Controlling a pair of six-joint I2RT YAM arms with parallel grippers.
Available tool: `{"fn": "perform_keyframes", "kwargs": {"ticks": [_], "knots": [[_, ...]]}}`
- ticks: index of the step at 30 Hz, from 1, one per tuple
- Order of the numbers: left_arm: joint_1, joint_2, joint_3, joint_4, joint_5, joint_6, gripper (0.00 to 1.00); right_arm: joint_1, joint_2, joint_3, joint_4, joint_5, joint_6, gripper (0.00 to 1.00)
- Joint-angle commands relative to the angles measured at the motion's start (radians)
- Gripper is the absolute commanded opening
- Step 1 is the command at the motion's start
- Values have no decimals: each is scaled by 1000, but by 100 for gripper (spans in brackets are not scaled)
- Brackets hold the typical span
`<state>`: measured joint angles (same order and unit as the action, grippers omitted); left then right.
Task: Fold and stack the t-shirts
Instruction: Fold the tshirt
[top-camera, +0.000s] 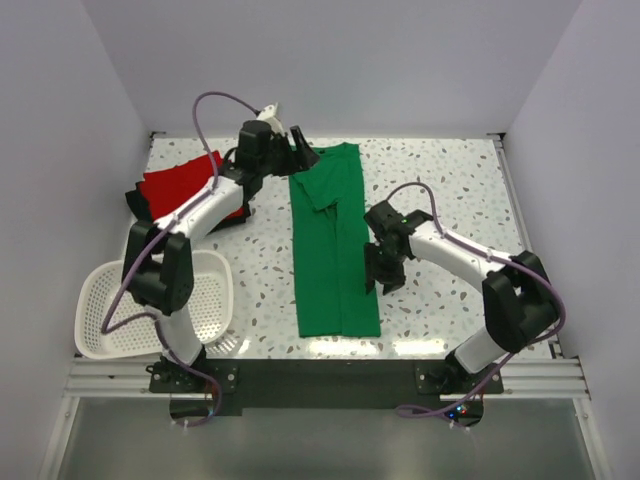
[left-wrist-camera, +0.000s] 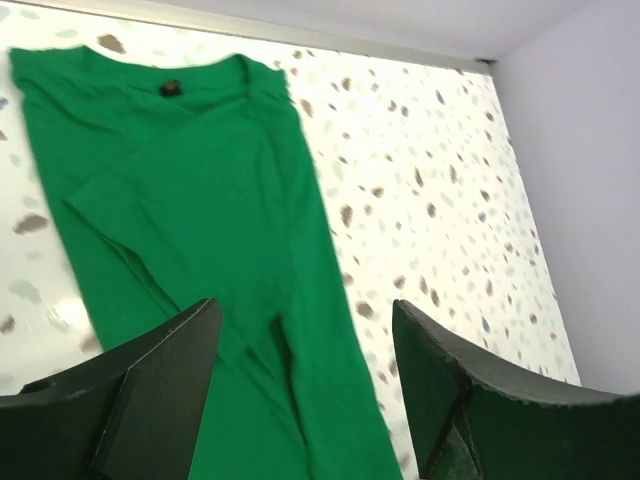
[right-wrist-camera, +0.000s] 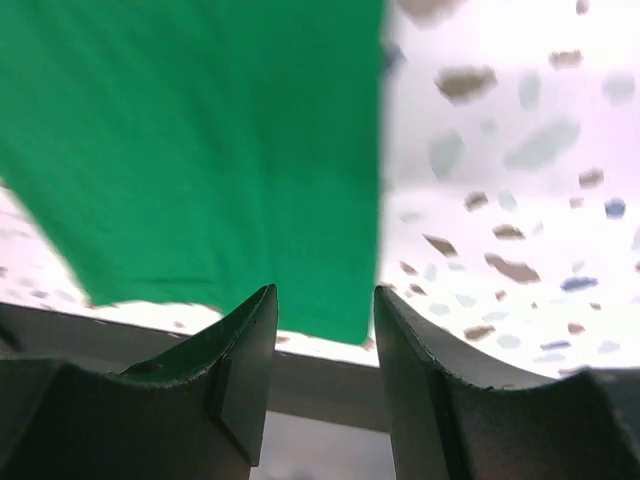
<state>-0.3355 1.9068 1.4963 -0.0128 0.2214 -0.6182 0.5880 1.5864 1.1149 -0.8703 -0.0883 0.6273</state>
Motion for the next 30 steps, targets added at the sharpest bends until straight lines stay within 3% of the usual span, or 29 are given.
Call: {"fn": "perform_keyframes", "kwargs": {"ticks": [1,7,12,17,24,30], "knots": [[-111,-182,-141,-142,-129,48,74,1,-52,-102,-10,-4,-52,48],[-341,-411,-433,-309,-345,-128,74,7,-92,-234,34,-50,-29,47],[-503,-550,-640,-406,-390,-293,74,26,-129,-288,63,-71,-11,46],[-637,-632,-738,-473,-418,-402,73,62,-178,-343,96,-94,14,46],[-711,-718,-852,-515,-407,-555,68,116,-167,-354,136,-110,46,46],[-721,-695,-897,-438,-383,-561,64,121,-149,-351,142,-83,46,45]]}}
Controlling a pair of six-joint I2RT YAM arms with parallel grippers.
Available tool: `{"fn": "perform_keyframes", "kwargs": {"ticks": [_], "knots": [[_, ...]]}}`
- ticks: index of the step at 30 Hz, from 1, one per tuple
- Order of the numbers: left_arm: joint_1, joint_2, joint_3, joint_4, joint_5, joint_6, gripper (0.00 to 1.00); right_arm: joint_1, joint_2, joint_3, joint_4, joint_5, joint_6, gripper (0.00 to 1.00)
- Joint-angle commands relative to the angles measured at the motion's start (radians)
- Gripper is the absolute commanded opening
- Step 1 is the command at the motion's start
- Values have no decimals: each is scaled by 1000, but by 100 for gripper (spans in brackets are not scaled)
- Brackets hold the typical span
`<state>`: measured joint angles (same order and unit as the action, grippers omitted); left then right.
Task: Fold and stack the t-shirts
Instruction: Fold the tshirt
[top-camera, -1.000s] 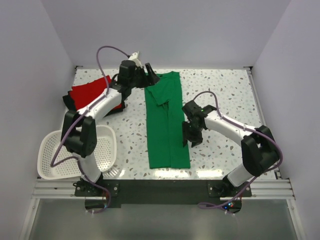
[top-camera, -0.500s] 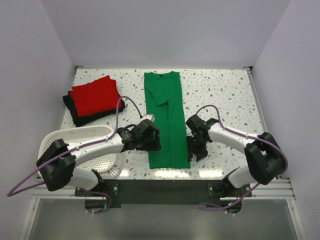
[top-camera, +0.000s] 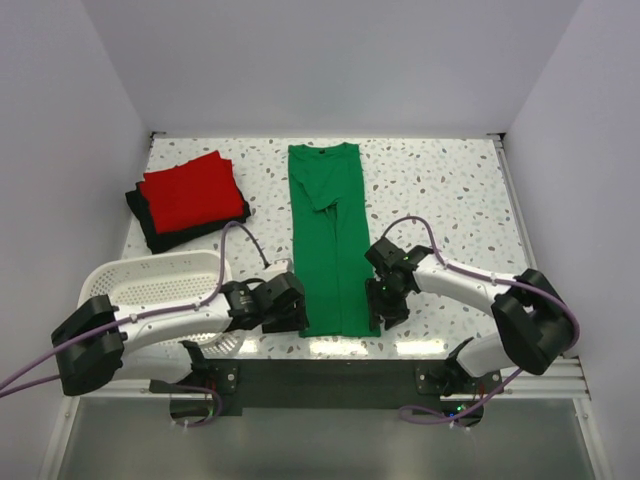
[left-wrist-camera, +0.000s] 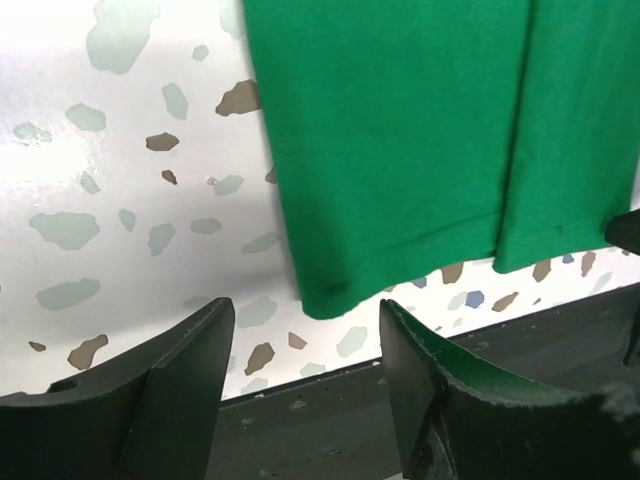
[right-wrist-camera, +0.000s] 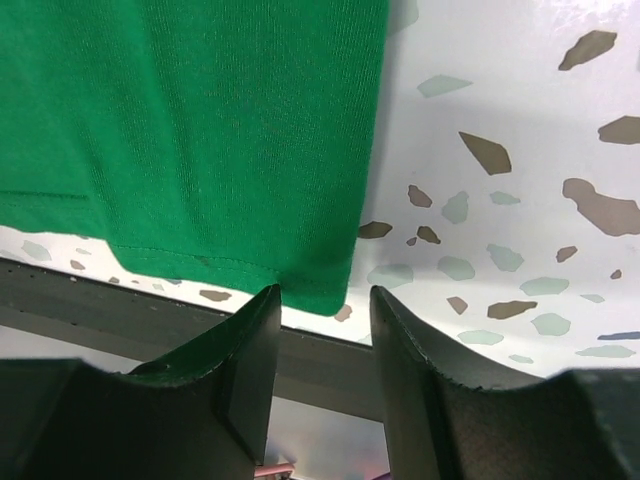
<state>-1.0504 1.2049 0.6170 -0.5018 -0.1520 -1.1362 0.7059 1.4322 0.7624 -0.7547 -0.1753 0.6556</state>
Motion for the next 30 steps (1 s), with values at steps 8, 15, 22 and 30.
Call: {"fn": "perform_keyframes", "kwargs": {"ticks": [8,15,22,30], "knots": [[-7,64,-26,97,14,-43,56,4,14,-6,12,8,13,39],[-8,73,-40,103,29,-65,44,3,13,-25,15,-6,12,34],[-11,76,-79,158,52,-83,38,4,14,-43,22,-24,9,26],[-11,79,-123,183,51,-111,20,4,19,-61,38,-49,1,17]]}}
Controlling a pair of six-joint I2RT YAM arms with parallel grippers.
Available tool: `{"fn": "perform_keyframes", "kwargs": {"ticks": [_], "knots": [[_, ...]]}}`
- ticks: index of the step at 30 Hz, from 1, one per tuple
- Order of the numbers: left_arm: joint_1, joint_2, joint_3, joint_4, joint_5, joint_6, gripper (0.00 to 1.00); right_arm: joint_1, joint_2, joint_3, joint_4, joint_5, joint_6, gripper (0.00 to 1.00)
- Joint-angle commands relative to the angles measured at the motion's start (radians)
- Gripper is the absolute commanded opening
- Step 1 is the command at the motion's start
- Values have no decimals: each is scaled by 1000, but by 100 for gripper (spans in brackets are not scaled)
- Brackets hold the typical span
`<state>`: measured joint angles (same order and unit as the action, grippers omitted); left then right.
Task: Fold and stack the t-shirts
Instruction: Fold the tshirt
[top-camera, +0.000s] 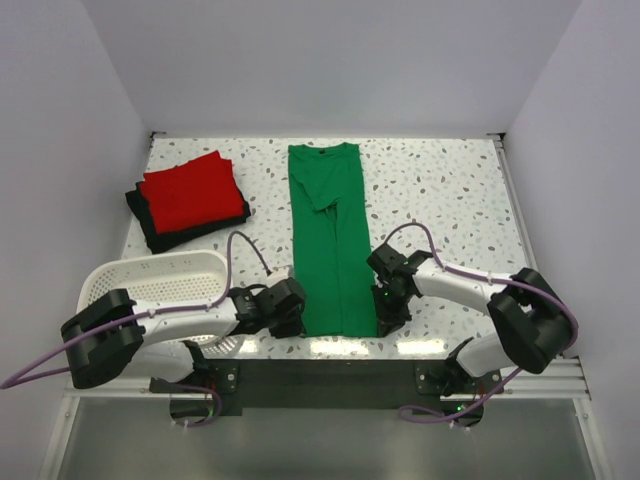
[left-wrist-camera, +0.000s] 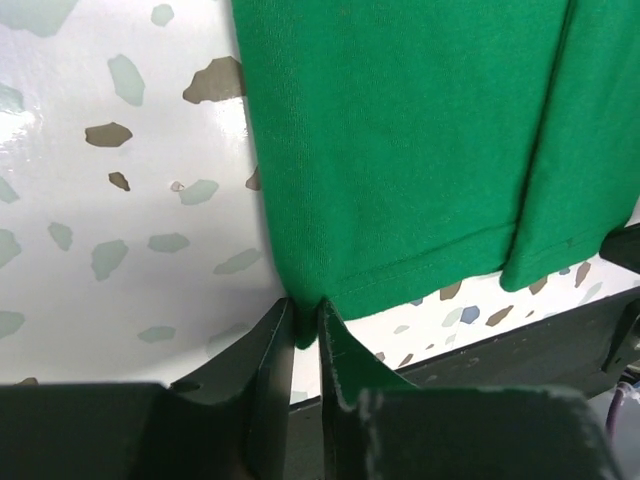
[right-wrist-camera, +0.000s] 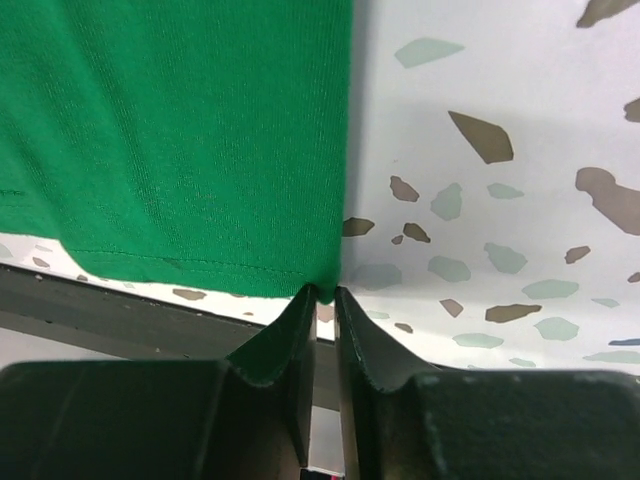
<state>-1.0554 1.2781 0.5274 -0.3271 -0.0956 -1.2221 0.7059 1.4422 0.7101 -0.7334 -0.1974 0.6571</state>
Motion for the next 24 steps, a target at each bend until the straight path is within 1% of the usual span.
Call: {"fn": "perform_keyframes", "kwargs": {"ticks": [1,2,3,5,7,8,11,18,24], "knots": [[-6,7,-35,7,-7,-25,18,4,10,-12,22,-27,-2,16],[-6,7,-37,7,-9,-27,17,4,12,-12,22,-28,-4,14],[-6,9,-38,5,-9,-28,13,3,15,-12,22,-30,-7,11],[-8,10,-41,6,-13,-30,9,4,18,-11,26,-33,-8,9],[-8,12,-43,7,-18,-30,2,4,21,-8,26,-34,-8,5],[-8,10,-44,-1,-19,-31,0,4,21,-8,25,-34,-8,4],[-11,-2,-44,-30,-30,-45,0,4,17,-5,25,-31,-8,0],[-15,-62,-84,-55,-52,-92,0,4,-34,-3,-9,-7,15,0],[-15,-102,-109,-58,-55,-111,0,4,-37,-1,-29,0,19,0]]}}
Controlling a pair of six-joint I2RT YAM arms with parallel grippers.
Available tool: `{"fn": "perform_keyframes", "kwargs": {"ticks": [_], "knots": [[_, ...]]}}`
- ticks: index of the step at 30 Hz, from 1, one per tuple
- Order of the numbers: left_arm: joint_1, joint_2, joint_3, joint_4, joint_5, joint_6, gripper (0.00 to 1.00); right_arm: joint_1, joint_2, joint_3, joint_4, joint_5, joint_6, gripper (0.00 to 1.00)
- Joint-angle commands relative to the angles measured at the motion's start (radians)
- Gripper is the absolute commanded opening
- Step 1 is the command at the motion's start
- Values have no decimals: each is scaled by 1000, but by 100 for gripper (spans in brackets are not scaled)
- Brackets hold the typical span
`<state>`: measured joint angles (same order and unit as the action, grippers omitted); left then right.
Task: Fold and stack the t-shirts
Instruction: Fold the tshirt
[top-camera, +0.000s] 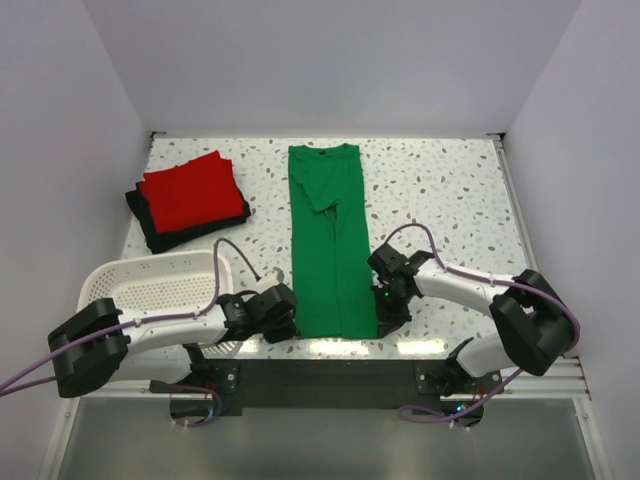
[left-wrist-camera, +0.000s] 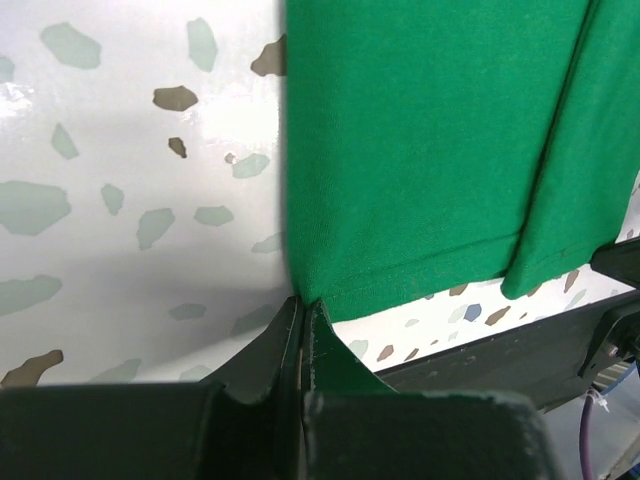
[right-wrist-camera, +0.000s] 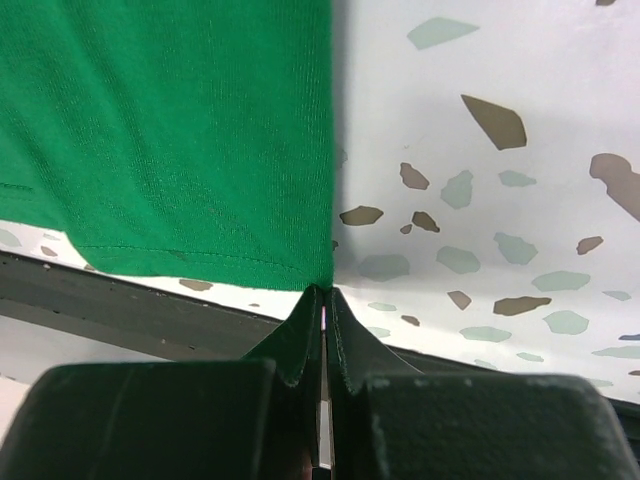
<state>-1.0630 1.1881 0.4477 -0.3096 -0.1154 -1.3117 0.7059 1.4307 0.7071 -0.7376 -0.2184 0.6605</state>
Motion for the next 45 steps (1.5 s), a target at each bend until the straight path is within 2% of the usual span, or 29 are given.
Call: {"fn": "perform_keyframes", "kwargs": {"ticks": [1,16,23,35,40,45], "knots": [[-8,-13,-30,-74,-33,-21,0,4,-26,0,-23,21,16,0],[-26,-50,-23,-78,-27,2,0,4,-53,-1,-20,-6,37,0],[-52,-45,-3,-102,-38,14,0,3,-91,-52,-11,-32,70,0],[-71,-151,132,-183,-167,20,0,4,-208,117,-174,88,114,0],[-65,-119,186,-189,-211,75,0,4,-168,229,-183,131,117,0],[20,-100,223,-152,-199,179,0,3,-82,328,-180,175,103,0]]}}
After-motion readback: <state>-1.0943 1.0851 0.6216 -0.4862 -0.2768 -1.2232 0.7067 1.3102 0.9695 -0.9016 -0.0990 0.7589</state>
